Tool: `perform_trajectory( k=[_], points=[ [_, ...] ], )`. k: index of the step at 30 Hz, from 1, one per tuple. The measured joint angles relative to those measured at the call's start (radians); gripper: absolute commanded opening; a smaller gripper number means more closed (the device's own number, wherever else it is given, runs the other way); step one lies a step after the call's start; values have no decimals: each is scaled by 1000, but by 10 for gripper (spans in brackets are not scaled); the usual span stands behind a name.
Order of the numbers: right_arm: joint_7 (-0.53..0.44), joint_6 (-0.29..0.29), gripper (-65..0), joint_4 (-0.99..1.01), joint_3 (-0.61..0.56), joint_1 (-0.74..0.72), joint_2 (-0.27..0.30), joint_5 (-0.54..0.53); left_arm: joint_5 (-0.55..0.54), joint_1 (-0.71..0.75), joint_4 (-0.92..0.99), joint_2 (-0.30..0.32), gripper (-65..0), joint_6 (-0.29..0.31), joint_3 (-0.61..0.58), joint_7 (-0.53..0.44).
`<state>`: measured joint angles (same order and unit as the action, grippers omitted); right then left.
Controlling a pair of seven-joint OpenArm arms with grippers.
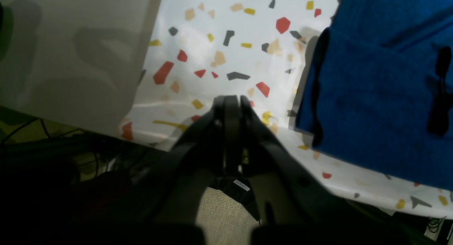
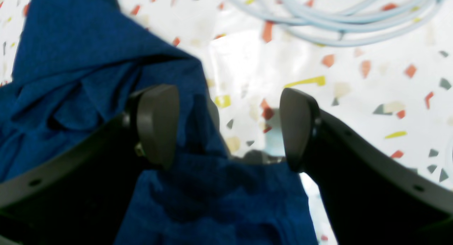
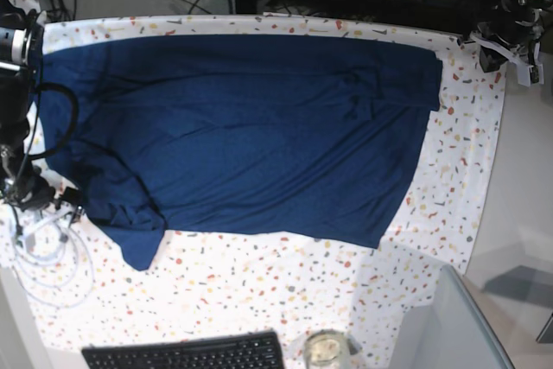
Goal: Layout the t-shirt on the table in an organized manner, then fold the t-shirt properly
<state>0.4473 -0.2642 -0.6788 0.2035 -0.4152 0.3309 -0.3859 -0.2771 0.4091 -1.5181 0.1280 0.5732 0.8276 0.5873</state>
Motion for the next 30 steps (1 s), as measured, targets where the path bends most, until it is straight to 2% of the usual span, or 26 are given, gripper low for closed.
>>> perform_trajectory(
  k=[2,7,12,14,19,22,25,30],
  points=[
    [-18,1,-231,27,-21,-6,-3,-3,0,1,0,0,-650,0,0,0],
    [-86,2,-231,141,-218,-55,-6,-6,0,1,0,0,-650,0,0,0],
    [-130,3,-245,221,-240,-89,-21,-8,0,2,0,0,-650,0,0,0],
    [-131,3,-321,223,-240,-90,-19,-7,0,2,0,0,-650,0,0,0],
    [-123,3,-650,227,-240,-97,-21,-10,0,16,0,3,-650,0,0,0],
    [-121,3,-627,218,-240,-112,-20,-10,0,14,0,3,-650,0,0,0],
    [-118,3,-648,138,-240,-107,-17,-10,0,15,0,3,-650,0,0,0],
    [-114,3,-648,17,-240,-116,-19,-6,0,15,0,3,-650,0,0,0]
  ],
)
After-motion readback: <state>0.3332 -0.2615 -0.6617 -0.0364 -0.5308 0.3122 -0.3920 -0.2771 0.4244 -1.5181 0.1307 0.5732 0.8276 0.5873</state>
